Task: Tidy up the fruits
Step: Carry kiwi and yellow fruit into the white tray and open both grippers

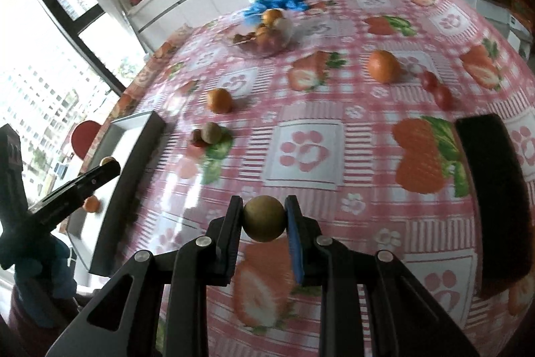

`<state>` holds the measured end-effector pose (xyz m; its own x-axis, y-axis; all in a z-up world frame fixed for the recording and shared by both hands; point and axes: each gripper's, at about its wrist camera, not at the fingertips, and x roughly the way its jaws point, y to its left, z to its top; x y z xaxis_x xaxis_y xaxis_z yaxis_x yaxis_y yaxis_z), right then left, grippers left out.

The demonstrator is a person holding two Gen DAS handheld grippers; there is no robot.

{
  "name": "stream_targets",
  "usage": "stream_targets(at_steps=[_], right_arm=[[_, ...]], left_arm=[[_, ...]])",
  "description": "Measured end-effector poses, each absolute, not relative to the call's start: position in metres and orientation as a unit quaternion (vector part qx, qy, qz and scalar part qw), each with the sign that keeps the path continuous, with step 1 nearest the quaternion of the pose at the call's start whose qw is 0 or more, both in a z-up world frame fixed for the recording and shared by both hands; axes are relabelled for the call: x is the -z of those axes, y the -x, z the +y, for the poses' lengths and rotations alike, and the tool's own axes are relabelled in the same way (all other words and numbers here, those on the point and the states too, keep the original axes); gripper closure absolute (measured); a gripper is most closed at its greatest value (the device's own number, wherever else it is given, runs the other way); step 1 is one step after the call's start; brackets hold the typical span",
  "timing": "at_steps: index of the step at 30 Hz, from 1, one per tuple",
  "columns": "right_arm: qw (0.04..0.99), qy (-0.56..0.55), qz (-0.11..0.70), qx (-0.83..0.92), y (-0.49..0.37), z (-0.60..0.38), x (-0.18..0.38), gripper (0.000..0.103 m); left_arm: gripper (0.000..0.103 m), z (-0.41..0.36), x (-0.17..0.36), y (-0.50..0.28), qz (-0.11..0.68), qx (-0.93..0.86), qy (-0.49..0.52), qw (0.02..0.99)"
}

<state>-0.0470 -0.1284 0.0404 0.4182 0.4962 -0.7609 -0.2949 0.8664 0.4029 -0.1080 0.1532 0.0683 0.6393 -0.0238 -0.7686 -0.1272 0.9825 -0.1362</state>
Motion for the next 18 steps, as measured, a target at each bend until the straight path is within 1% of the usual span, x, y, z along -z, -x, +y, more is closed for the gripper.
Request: stream_targets(at_steps=[10,18], right_arm=[[0.826,-0.063,0.477,-0.294,0.043,-0.056,-0.069,0.075],[0.808,-0.038,0.478,-0.341,0.038,0.012,-0.082,0.075]], left_arm=[[0.079,0.192,-0.084,0.124,0.398,-0.050,0.111,0.910],[0.079,0.232,-0.082,0.137,0.386,-0.079,0.129,0.910]])
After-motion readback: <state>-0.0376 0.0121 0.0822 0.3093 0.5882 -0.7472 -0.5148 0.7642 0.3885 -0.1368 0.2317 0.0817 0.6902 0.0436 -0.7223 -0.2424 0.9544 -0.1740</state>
